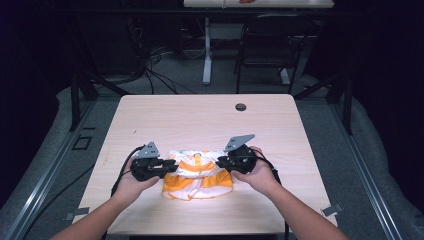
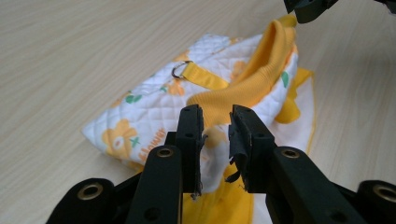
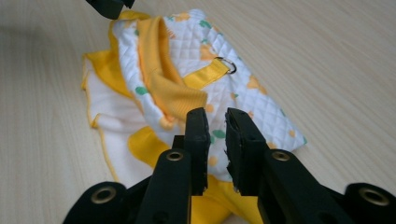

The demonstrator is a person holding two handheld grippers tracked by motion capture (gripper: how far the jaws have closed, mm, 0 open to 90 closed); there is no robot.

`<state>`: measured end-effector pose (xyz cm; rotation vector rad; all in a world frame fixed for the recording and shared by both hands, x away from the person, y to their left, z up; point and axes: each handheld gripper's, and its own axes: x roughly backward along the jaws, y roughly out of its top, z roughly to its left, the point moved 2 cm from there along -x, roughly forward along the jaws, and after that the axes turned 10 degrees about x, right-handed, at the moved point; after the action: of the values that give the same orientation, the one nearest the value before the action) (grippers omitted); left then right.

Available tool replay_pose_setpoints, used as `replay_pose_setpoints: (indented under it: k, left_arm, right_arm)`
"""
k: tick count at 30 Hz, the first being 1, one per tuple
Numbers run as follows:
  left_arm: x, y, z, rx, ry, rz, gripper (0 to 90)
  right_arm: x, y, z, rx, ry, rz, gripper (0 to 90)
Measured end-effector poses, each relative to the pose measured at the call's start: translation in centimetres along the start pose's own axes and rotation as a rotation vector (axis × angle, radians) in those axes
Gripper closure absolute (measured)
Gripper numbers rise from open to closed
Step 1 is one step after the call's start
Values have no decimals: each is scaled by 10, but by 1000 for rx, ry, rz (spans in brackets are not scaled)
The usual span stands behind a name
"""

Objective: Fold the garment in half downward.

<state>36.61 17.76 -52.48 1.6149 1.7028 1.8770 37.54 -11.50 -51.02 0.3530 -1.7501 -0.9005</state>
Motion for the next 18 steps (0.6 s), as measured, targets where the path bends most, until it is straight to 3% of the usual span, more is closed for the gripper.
replay_pose_setpoints:
  k: [3, 4, 9, 13, 18]
  left_arm:
    - [-4, 3, 6, 11, 19, 4, 806]
    - [-6, 4, 9, 18, 30, 6, 874]
    - [-24, 4, 23, 57, 71, 43, 898]
    - [-31, 2, 23, 64, 51, 59, 898]
    - [-26, -1, 13, 44, 6, 69, 898]
  right_arm:
    - [-5, 3, -5, -11, -15, 9, 865]
    - [-11, 4, -7, -27, -16, 10, 886]
    - [-26, 6, -11, -30, -15, 33, 895]
    - [-40, 5, -16, -46, 47, 44, 894]
    - [-38, 4, -8, -25, 89, 36, 894]
